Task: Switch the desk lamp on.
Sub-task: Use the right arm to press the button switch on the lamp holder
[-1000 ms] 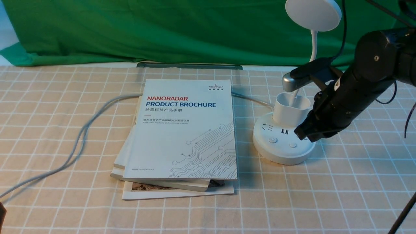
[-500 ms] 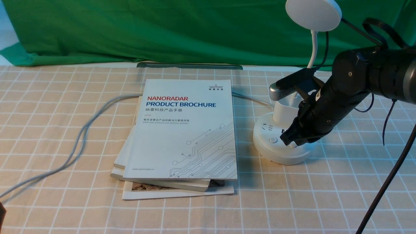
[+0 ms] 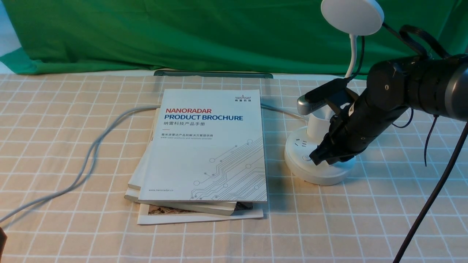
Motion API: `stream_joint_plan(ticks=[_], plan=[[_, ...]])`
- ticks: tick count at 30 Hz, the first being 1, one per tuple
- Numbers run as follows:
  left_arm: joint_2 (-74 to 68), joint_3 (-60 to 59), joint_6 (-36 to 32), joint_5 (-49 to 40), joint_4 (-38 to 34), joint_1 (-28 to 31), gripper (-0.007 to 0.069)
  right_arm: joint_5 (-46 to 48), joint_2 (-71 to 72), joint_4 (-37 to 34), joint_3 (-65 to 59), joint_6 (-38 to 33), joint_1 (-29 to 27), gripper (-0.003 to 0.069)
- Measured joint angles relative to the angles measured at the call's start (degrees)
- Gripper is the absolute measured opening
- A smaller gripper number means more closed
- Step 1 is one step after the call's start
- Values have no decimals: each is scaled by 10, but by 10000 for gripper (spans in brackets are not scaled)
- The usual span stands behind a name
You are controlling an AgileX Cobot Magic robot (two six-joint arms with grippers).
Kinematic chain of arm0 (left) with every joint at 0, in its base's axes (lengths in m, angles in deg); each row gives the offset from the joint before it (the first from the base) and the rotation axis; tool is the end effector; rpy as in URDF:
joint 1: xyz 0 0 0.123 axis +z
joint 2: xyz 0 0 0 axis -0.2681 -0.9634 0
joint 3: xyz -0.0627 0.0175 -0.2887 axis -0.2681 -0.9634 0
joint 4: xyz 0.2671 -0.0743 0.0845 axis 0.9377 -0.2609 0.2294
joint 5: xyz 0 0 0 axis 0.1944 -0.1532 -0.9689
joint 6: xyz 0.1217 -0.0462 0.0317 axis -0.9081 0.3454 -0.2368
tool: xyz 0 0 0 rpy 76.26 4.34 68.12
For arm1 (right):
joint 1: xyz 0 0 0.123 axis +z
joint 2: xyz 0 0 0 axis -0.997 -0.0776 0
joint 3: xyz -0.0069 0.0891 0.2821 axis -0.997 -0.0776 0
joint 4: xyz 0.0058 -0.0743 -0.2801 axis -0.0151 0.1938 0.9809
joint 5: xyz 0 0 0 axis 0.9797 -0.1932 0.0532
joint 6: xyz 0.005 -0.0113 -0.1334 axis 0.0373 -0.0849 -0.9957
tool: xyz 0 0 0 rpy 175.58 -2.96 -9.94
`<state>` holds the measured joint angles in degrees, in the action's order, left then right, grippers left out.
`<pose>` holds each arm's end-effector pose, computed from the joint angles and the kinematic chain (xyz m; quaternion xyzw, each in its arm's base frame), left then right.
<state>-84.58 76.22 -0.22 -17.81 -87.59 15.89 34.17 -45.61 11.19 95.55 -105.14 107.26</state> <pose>0.1258 -0.0008 0.1857 -0.0181 0.7530 -0.0196 0.6574 0.4140 0.1726 0.1358 -0.2961 0.9378 0.0400 0.1765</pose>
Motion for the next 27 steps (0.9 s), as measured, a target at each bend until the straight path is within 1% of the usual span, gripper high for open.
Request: stream_joint_plan(ticks=[27], plan=[[0, 0, 0, 0, 0, 0, 21, 9, 4, 20, 4, 3, 0, 30]])
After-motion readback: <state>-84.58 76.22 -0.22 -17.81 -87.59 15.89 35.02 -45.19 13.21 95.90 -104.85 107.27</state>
